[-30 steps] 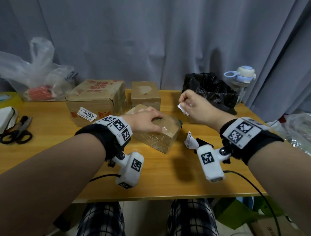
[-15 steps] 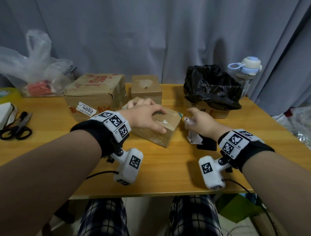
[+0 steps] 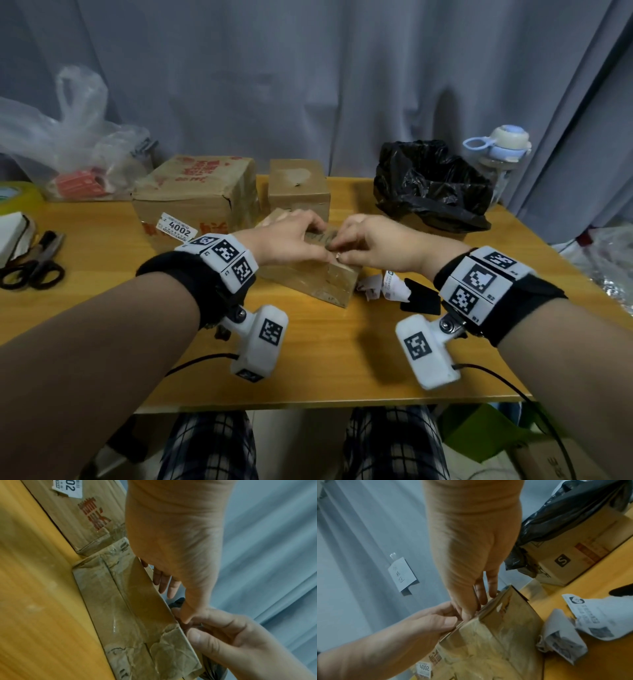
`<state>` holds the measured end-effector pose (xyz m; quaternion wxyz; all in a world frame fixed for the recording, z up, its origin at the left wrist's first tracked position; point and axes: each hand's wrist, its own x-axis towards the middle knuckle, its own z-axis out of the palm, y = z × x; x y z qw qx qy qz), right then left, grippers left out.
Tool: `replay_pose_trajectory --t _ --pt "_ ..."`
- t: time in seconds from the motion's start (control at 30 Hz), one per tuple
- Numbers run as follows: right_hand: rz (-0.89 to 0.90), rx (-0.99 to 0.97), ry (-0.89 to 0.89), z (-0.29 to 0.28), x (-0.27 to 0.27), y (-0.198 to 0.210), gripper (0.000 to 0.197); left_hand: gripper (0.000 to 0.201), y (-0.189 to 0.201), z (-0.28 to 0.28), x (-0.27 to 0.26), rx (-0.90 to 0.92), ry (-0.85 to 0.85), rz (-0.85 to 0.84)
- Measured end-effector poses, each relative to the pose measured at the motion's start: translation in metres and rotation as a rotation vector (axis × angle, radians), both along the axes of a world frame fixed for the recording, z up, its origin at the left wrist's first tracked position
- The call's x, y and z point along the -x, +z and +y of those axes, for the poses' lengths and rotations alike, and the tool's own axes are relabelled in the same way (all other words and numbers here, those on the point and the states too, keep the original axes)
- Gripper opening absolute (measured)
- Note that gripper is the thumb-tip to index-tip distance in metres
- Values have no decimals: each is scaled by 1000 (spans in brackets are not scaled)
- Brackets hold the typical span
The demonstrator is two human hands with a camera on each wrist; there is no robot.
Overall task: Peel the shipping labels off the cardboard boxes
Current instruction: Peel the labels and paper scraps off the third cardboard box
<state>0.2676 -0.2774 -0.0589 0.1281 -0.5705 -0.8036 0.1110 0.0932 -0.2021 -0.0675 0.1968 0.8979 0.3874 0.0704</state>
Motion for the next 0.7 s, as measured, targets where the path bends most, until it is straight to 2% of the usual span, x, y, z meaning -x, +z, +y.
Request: replay_pose_trajectory --t 0.13,0.3,0.53,0.63,0.7 --pt "-50 22 27 4 -1 2 29 61 -2 -4 -1 -32 20 42" --pt "-112 8 13 7 1 4 16 63 -2 -6 -5 -11 40 63" --pt "-182 130 -4 17 10 12 6 61 -1 -7 -8 7 64 73" --pt "-269 199 -12 22 14 15 12 64 -2 -7 -11 8 71 95" --pt "-296 225 -9 21 15 14 24 63 -2 -7 -11 22 68 96"
